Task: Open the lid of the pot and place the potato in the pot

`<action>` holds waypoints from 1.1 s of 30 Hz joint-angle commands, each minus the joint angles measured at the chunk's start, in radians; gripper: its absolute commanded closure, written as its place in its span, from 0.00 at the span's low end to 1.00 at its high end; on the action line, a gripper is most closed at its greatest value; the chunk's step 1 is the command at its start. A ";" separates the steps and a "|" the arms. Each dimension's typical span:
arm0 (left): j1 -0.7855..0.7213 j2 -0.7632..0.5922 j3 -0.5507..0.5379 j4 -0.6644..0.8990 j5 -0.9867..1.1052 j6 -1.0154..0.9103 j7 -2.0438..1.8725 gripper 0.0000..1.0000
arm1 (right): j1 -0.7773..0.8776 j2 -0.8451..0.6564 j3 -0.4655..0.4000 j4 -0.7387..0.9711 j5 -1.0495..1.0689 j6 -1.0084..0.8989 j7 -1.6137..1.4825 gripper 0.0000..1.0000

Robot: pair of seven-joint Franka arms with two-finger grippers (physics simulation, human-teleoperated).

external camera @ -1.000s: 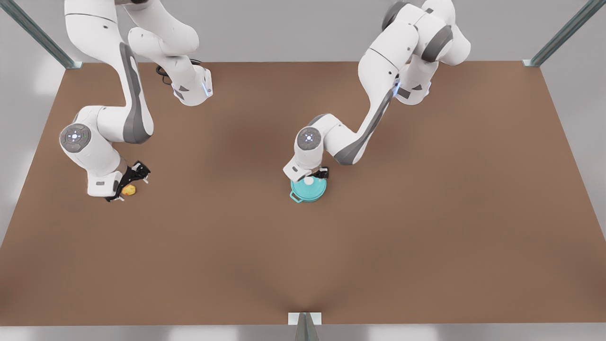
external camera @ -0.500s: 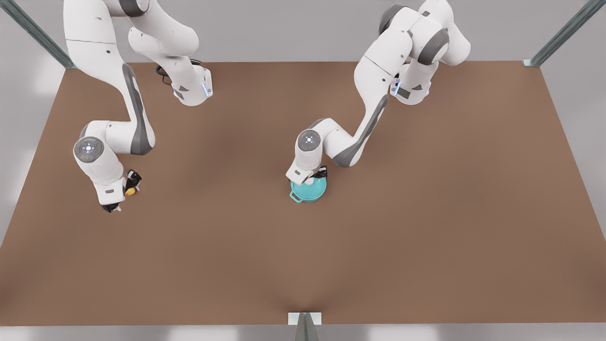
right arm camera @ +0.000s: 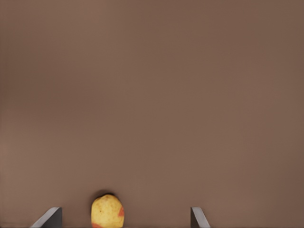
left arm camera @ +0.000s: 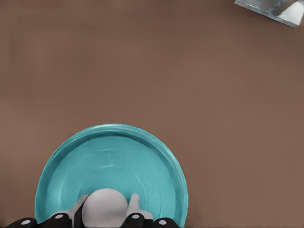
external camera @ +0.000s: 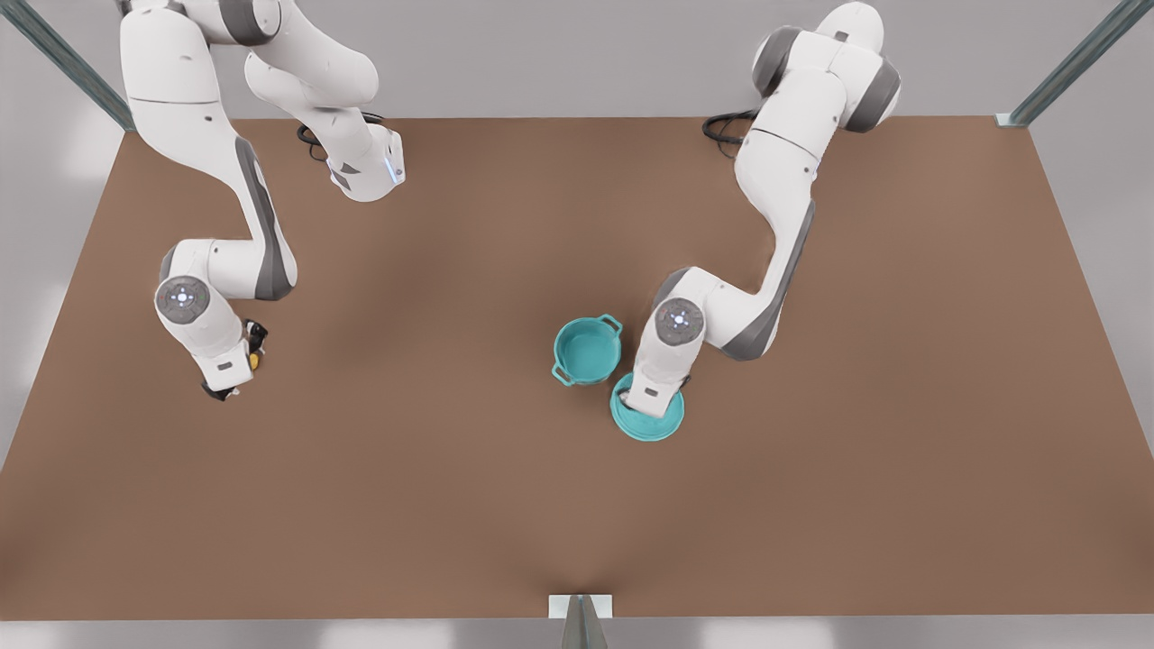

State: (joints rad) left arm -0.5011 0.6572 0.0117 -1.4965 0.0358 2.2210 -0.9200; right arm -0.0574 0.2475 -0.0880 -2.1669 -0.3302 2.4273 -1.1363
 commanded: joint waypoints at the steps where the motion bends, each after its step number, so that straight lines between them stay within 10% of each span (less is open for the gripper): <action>1: 0.111 0.033 0.005 0.012 0.009 -0.048 0.743 0.65 | -0.001 0.038 -0.009 0.030 0.000 -0.097 -0.086 0.00; 7: 0.162 0.157 0.005 0.015 0.010 0.147 0.837 0.64 | -0.002 0.102 -0.029 0.091 -0.001 -0.178 -0.094 0.00; 8: 0.164 0.148 0.005 0.022 0.007 0.140 0.834 0.00 | -0.002 0.107 -0.041 0.098 -0.021 -0.182 -0.099 0.00; 12: 0.226 0.122 0.007 0.148 -0.050 -0.139 0.831 0.00 | -0.027 0.122 -0.047 0.088 -0.024 -0.166 -0.120 0.00; 15: 0.397 -0.232 0.014 0.147 -0.111 -0.725 1.052 0.00 | -0.038 0.125 -0.049 0.065 -0.038 -0.106 -0.120 0.00; 17: 0.481 -0.496 0.017 -0.090 -0.175 -0.647 0.982 0.00 | -0.048 0.142 -0.047 0.065 -0.038 -0.084 -0.125 0.00; 33: 0.495 -0.395 0.017 0.058 -0.188 -0.764 0.974 0.00 | -0.076 0.210 -0.047 0.027 -0.040 0.108 -0.141 0.00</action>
State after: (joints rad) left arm -0.0061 0.2639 0.0291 -1.4382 -0.1507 1.4943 -0.1266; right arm -0.1331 0.4576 -0.1352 -2.1382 -0.3704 2.4888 -1.2430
